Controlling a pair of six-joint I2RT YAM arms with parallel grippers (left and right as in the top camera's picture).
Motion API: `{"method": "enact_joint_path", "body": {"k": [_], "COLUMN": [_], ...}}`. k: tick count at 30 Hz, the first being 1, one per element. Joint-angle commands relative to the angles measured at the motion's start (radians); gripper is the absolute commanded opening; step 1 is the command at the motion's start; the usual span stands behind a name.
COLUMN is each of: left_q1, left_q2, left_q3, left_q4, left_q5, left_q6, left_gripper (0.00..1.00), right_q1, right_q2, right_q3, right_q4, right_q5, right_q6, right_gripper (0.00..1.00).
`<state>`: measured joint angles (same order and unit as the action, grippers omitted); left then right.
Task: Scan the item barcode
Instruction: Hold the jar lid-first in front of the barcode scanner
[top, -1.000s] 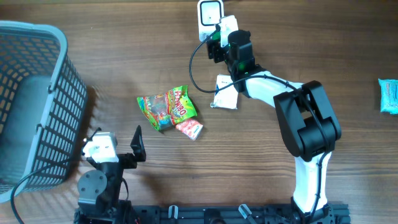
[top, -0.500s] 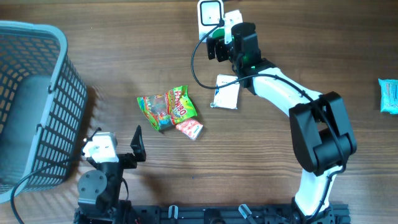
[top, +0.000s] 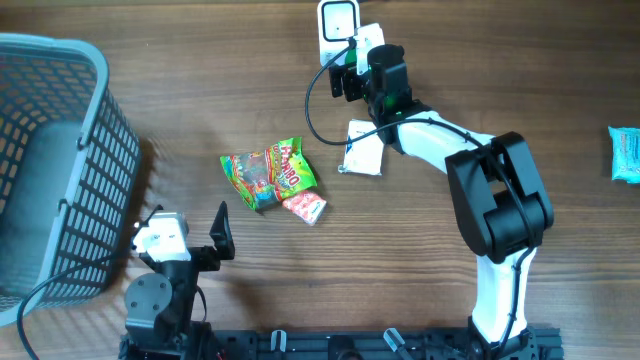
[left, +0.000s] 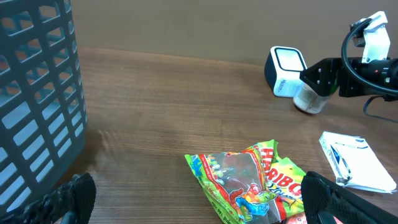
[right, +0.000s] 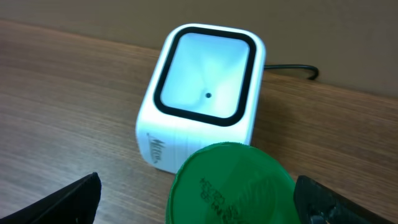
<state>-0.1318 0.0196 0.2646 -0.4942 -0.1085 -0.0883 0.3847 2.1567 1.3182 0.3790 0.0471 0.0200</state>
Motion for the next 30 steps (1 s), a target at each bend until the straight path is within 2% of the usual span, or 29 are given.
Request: {"method": "enact_joint_path", "body": {"k": [1,4,13,19,24,30], "left_q1": [-0.005,-0.005,-0.005,-0.005,-0.005,-0.005], "left_q2": [-0.005,-0.005,-0.005,-0.005,-0.005,-0.005], "left_q3": [-0.007,-0.007,-0.007,-0.007,-0.007,-0.007], "left_q4": [0.002,0.002,0.002,0.002,0.002,0.002], "left_q5": [-0.016,-0.016,-0.016,-0.016,-0.016,-0.016], "left_q6": [-0.006,-0.006,-0.006,-0.006,-0.006,-0.006], "left_gripper": [1.0,1.0,1.0,1.0,1.0,1.0], "right_q1": [-0.002,-0.002,-0.002,-0.002,-0.002,-0.002], "right_q2": [0.058,0.05,-0.119,-0.079,0.02,0.054], "right_q3": [-0.006,-0.005,-0.005,-0.006,-0.005,-0.005], "right_q4": [-0.023,-0.024,-0.099,-0.158,-0.079,-0.055], "right_q5": [0.033,0.032,0.027,-0.05,0.035,0.062], "right_q6": [0.009,0.01,0.035,0.036,0.04,0.043], "right_gripper": [1.0,1.0,1.0,1.0,1.0,0.98]}}
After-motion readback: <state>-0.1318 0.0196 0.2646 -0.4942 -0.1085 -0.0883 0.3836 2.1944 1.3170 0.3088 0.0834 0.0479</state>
